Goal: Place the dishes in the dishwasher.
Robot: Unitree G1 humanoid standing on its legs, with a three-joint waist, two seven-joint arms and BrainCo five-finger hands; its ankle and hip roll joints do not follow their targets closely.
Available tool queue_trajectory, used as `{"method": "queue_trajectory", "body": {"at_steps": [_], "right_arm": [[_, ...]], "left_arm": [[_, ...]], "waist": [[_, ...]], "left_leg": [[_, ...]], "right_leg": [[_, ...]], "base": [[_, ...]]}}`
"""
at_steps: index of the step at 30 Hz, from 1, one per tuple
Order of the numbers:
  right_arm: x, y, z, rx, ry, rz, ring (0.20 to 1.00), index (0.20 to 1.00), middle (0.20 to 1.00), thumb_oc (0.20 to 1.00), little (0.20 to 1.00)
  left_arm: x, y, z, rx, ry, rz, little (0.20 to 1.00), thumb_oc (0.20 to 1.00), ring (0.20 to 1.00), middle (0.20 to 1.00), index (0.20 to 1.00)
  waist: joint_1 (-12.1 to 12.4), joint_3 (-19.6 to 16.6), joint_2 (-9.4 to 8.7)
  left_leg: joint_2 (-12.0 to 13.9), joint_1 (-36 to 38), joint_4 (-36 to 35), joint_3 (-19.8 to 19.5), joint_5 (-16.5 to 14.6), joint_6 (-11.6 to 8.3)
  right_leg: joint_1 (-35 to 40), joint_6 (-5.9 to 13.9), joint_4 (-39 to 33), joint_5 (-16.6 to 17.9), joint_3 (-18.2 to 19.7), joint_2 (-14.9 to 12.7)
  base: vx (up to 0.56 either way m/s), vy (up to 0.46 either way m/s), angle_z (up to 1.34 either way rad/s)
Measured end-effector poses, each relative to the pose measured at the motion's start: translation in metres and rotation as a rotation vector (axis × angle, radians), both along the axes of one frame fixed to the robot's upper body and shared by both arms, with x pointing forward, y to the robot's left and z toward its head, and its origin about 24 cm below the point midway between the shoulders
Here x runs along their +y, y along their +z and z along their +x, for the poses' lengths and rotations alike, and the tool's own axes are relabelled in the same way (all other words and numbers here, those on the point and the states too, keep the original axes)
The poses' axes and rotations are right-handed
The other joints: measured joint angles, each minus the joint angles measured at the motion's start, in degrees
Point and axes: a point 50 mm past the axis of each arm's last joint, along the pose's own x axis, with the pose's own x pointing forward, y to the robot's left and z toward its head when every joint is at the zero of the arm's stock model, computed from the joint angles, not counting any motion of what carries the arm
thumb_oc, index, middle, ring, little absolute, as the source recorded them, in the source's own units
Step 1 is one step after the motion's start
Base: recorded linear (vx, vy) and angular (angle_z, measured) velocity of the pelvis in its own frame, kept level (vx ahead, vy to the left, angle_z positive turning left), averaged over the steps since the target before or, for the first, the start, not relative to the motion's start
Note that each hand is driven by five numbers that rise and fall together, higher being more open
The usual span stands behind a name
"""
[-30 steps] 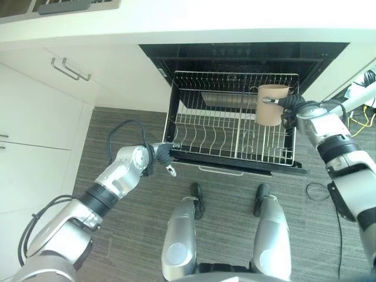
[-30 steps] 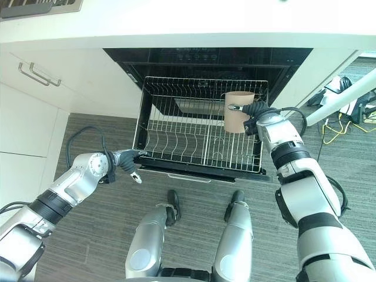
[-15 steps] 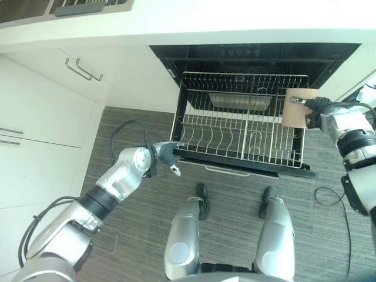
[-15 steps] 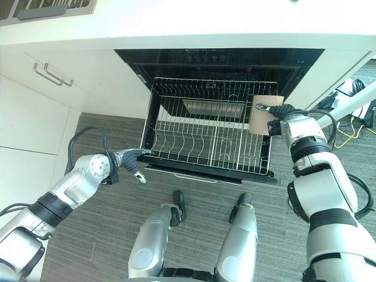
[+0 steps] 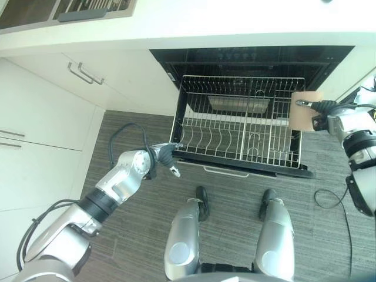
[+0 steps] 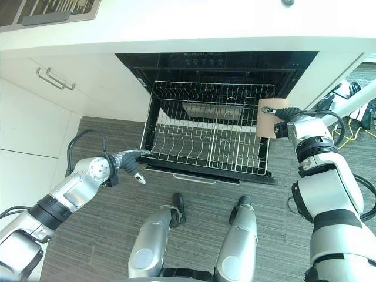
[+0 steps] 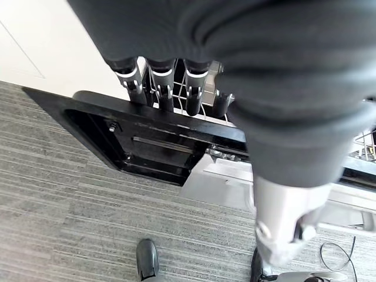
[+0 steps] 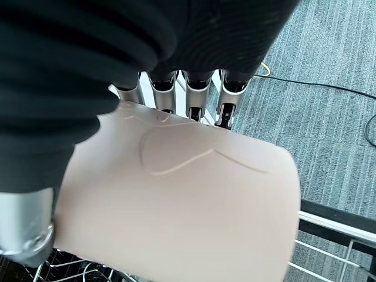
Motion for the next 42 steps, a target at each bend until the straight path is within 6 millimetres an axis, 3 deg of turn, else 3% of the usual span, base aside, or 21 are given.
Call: {"method": "queue_trajectory", "body": {"at_steps": [10, 13, 20, 42], "right_arm": [[0.000, 0.000, 0.000, 0.018, -0.014, -0.031, 0.200, 0.200, 0.200, 0.200, 0.200], [-0.006, -0.002, -0.003, 0.042, -0.038, -0.035, 0.200, 0.200, 0.200, 0.200, 0.200], [-0.011, 0.001, -0.006, 0.054, -0.060, -0.059, 0.200, 0.200, 0.200, 0.200, 0.200], [0.003, -0.005, -0.004, 0.150, -0.076, -0.174, 0.200, 0.200, 0.200, 0.200, 0.200]], "left_arm": [[-0.002, 0.000, -0.002, 0.002, 0.006, -0.018, 1.000, 1.000, 1.000, 1.000, 1.000], [-0.002, -0.001, -0.002, 0.003, 0.011, -0.034, 1.000, 1.000, 1.000, 1.000, 1.000], [-0.006, -0.009, -0.013, 0.019, -0.007, -0.061, 1.000, 1.000, 1.000, 1.000, 1.000], [-0.007, -0.008, -0.016, 0.003, -0.012, -0.068, 1.000, 1.000, 1.000, 1.000, 1.000]], "waist": [[0.22, -1.03, 1.56], [0.27, -1.44, 2.17], [0.92, -3.01, 4.43], [1.56, -3.69, 3.77]], "left_leg": [[-0.03, -1.42, 0.40, 0.16, 0.02, -0.01], [-0.16, -2.14, 0.97, -0.17, -0.16, -0.27], [-0.14, -2.80, 0.99, -0.32, -0.18, -0.38], [0.18, -2.87, 1.60, -0.43, -0.16, -0.42]], "right_leg": [[-2.12, -0.16, 1.60, -0.38, 0.06, -0.30], [-2.94, -0.65, 2.79, -1.85, 0.18, -0.73], [-3.87, -0.29, 3.75, -1.99, -0.08, -0.90], [-3.71, -0.35, 3.94, -1.97, -0.08, -0.63]], "base": [[-0.01, 0.014, 0.00], [-0.02, 0.020, 0.05], [0.01, 0.000, 0.01], [0.01, -0.005, 0.00]]}}
